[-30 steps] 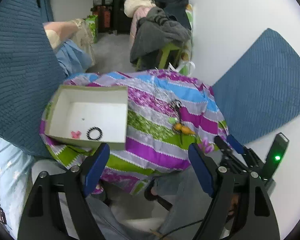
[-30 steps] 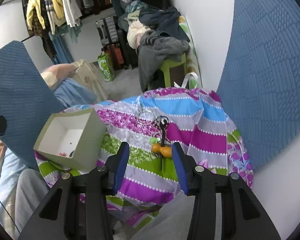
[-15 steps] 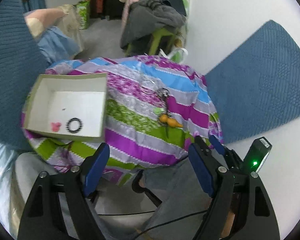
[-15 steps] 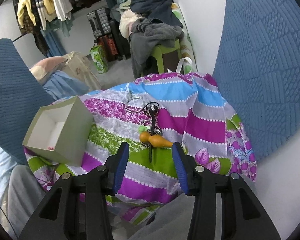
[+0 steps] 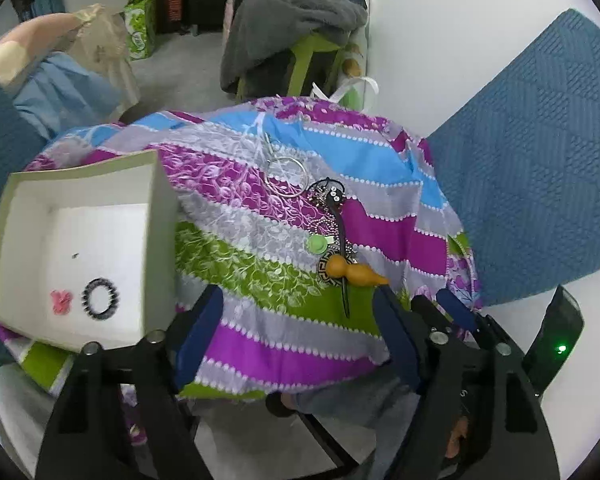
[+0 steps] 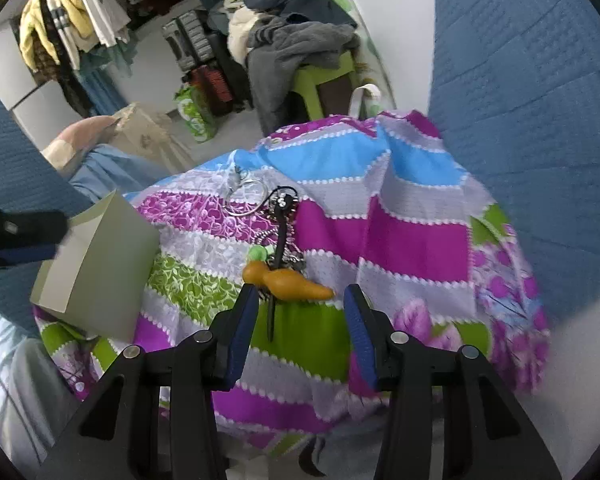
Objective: Organize jewelry
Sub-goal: 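Move both tools back from the box toward the remaining jewelry, then grasp the green bead with the left tool while the right tool grasps the orange gourd toy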
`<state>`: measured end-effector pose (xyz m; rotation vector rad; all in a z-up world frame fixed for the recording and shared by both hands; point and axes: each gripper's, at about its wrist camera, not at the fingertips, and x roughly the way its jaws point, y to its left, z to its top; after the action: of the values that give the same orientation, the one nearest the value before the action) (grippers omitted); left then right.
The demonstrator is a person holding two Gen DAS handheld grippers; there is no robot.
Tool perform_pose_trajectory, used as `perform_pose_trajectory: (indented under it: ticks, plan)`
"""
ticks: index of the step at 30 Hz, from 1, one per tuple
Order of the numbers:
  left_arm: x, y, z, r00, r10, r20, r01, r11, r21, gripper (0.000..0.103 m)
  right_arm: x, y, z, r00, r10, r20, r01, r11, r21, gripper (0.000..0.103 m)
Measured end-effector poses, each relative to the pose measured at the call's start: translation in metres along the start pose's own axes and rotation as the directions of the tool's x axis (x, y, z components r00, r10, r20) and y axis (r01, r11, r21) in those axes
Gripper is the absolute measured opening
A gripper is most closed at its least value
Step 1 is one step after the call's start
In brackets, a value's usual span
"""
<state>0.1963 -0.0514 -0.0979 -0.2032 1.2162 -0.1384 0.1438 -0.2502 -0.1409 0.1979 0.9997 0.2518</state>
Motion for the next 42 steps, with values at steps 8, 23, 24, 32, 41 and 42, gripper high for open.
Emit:
perform_pose_trajectory:
  ticks: [8, 23, 24, 32, 41, 42]
  plan:
    - [0.066, 0.000, 0.014, 0.999, -0.040, -0.023, 0.041, 0.999, 0.016, 0.064, 0.054, -0.013, 0.006, 0.991, 0.110, -0.076, -0.112, 0.993, -0.025, 0.042]
    - [0.151, 0.016, 0.019, 0.980, -0.134, -0.148, 0.129, 0.991, -0.038, 0.051, 0.107, -0.002, 0.003, 0.966, 0.148, -0.213, -0.182, 0.972, -0.150, 0.032]
    - [0.152, 0.016, 0.018, 0.978, -0.142, -0.150, 0.138, 0.990, -0.038, 0.051, 0.106, -0.003, 0.002, 0.965, 0.149, -0.215, -0.184, 0.971, -0.152, 0.031]
    - [0.169, 0.004, 0.023, 0.981, -0.127, -0.148, 0.131, 0.991, 0.021, 0.049, 0.089, -0.023, 0.003, 0.977, 0.152, -0.149, -0.166, 0.983, -0.083, 0.030]
    - [0.179, -0.028, 0.021, 0.994, -0.028, -0.109, 0.047, 0.984, 0.174, 0.030, 0.082, -0.058, 0.008, 0.987, 0.126, -0.103, -0.120, 0.991, 0.063, 0.030]
    - [0.180, -0.032, 0.020, 0.994, -0.019, -0.107, 0.039, 0.980, 0.193, 0.029, 0.083, -0.058, 0.009, 0.987, 0.122, -0.106, -0.116, 0.991, 0.060, 0.030]
